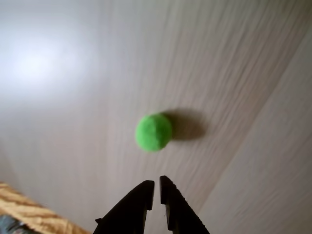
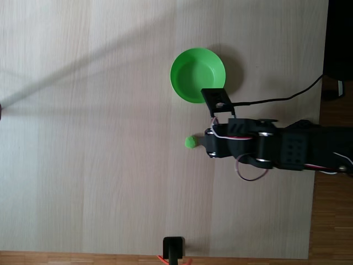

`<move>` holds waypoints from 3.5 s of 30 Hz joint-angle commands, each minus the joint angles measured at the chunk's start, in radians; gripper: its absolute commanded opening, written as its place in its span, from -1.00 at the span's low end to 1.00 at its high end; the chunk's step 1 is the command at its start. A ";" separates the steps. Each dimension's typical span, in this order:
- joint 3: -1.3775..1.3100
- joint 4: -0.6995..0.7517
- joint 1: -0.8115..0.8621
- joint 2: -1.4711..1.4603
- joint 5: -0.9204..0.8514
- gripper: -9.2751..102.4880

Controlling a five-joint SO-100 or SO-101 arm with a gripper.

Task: Grasp a green pompom and put it in the green bowl.

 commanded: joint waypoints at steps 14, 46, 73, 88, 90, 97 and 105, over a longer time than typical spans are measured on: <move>-0.071 0.000 -0.006 -0.103 -0.038 -0.46; -0.153 0.000 -0.003 -0.298 -0.155 -0.42; -0.156 -0.015 -0.008 -0.373 -0.156 -0.42; -0.156 -0.015 -0.037 -0.371 -0.156 -0.42; -0.156 -0.015 -0.037 -0.371 -0.156 -0.42; -0.156 -0.015 -0.037 -0.370 -0.155 -0.42; -0.156 -0.015 -0.038 -0.370 -0.155 -0.42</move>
